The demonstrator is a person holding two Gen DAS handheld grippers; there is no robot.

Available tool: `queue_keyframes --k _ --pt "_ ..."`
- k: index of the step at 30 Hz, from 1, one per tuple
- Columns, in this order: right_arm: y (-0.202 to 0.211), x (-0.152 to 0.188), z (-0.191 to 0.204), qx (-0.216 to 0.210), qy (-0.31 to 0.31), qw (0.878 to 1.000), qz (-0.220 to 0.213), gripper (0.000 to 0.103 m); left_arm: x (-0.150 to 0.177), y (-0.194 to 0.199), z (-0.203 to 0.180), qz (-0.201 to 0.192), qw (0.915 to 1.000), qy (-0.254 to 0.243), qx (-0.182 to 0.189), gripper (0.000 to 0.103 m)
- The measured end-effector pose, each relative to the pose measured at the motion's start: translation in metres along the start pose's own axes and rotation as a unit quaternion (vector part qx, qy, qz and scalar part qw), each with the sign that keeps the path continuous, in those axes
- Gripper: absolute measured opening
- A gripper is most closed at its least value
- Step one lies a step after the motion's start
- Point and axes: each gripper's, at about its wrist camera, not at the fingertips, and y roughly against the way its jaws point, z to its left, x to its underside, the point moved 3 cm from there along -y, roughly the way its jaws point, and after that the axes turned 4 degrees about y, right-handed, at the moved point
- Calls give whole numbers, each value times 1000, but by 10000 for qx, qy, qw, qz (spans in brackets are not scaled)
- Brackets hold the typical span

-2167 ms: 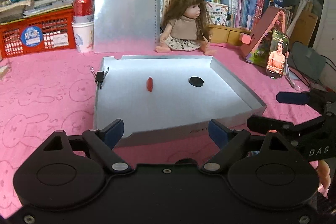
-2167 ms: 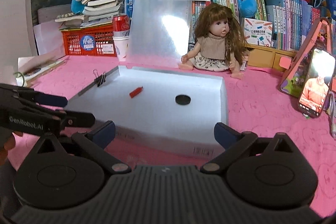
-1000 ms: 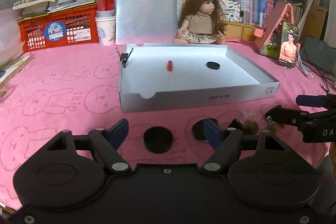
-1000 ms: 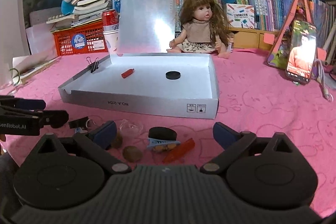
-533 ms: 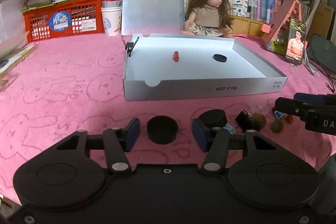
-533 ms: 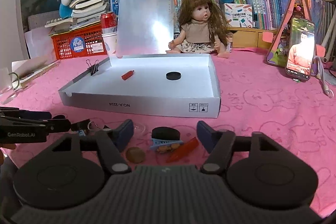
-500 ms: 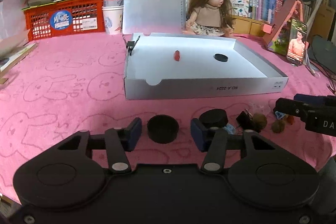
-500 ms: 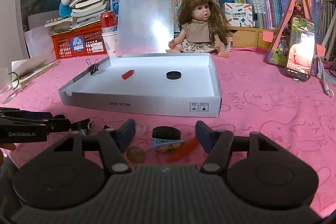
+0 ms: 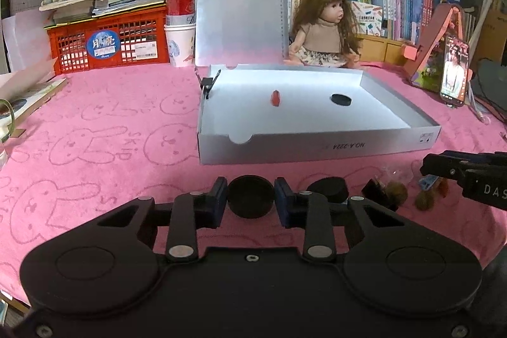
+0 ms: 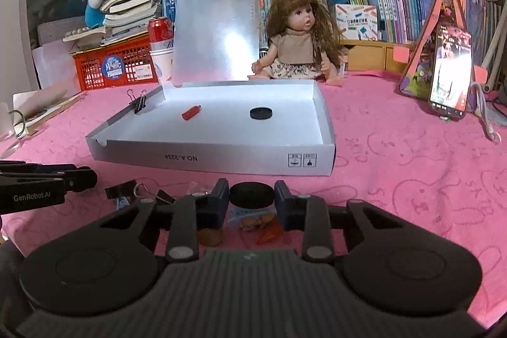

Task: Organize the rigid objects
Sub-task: 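Grasp a black disc with the left tool while the right tool grasps another black disc, then carry both discs into the box and release the right tool's disc there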

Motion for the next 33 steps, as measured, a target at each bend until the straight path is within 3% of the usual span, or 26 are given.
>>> queue_keyframes --k 18,33 --pt "7 -32 3 -110 -16 9992 -380 36 -39 9 -14 -105 9990 90 418 31" --pt "-35 -66 -7 -45 -165 9995 -282 36 -84 -33 -23 14 9981 150 595 31"
